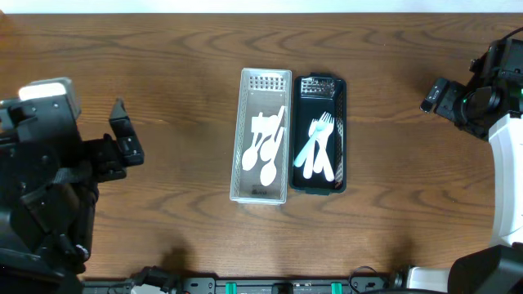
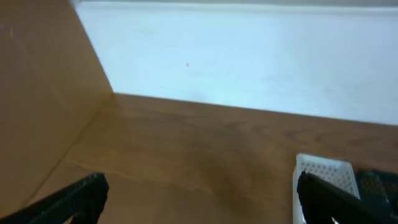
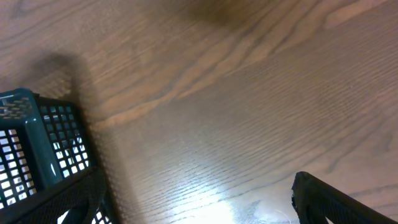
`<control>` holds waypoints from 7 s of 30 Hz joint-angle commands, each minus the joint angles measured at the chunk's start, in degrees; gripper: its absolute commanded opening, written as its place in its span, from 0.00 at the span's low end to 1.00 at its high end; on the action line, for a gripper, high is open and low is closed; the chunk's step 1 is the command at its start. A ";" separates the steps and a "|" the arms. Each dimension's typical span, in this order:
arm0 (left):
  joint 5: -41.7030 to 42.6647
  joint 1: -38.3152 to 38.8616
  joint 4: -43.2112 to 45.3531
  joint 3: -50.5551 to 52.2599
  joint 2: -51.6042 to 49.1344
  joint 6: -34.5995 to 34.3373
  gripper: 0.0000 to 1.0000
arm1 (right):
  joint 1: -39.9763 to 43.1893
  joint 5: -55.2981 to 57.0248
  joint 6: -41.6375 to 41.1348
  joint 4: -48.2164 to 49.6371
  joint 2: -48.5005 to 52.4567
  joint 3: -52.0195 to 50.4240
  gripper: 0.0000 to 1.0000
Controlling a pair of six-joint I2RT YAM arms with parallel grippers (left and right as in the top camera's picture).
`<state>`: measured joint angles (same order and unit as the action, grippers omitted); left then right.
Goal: Pack container
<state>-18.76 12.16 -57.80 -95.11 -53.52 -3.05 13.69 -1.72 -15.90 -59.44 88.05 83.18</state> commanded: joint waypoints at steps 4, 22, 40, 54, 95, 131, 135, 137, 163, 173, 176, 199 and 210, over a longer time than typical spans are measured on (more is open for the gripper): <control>7.76 -5.40 10.34 18.38 8.70 0.20 1.00 | 0.50 -0.22 0.11 -0.02 0.02 -0.09 0.99; 15.58 -6.64 27.26 67.23 48.92 -3.45 0.98 | 0.48 -0.22 0.11 -0.02 0.02 -0.09 0.99; 15.17 -7.43 27.28 80.26 53.37 -3.45 0.98 | 0.50 -0.22 0.11 -0.02 0.02 -0.09 0.99; 15.15 -7.54 20.90 81.88 53.33 -3.43 0.98 | 0.59 -0.22 0.13 -0.13 0.02 -0.09 0.99; 15.15 -7.54 12.61 81.88 53.29 -3.43 0.98 | 0.59 -0.22 0.11 -0.13 0.02 -0.09 0.99; 15.15 -7.54 12.61 81.88 53.29 -3.43 0.98 | 0.59 -0.22 0.11 -0.13 0.02 -0.09 0.99; 15.15 -7.54 12.61 81.88 53.29 -3.43 0.98 | 0.59 -0.22 0.11 -0.13 0.02 -0.09 0.99; 15.15 -7.54 12.61 81.88 53.29 -3.43 0.98 | 0.59 -0.22 0.13 -0.13 0.02 -0.09 0.99; 15.15 -7.54 12.59 81.88 53.16 -3.43 0.98 | 0.59 -0.22 0.11 -0.13 0.02 -0.09 0.99; 15.15 -7.54 12.57 81.88 53.16 -3.43 0.98 | 0.59 -0.22 0.11 -0.13 0.02 -0.09 0.99; 15.15 -7.54 12.57 81.88 53.16 -3.43 0.98 | 0.59 -0.22 0.11 -0.13 0.02 -0.09 0.99; 15.15 -7.54 12.57 81.88 53.16 -3.43 0.98 | 0.59 -0.22 0.11 -0.13 0.02 -0.09 0.99; 15.15 -7.54 12.57 81.88 53.16 -3.43 0.98 | 0.59 -0.22 0.11 -0.13 0.02 -0.09 0.99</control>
<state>-3.38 4.97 -45.01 -13.41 -0.62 -6.17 13.69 -1.72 -15.90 -59.46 88.05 83.07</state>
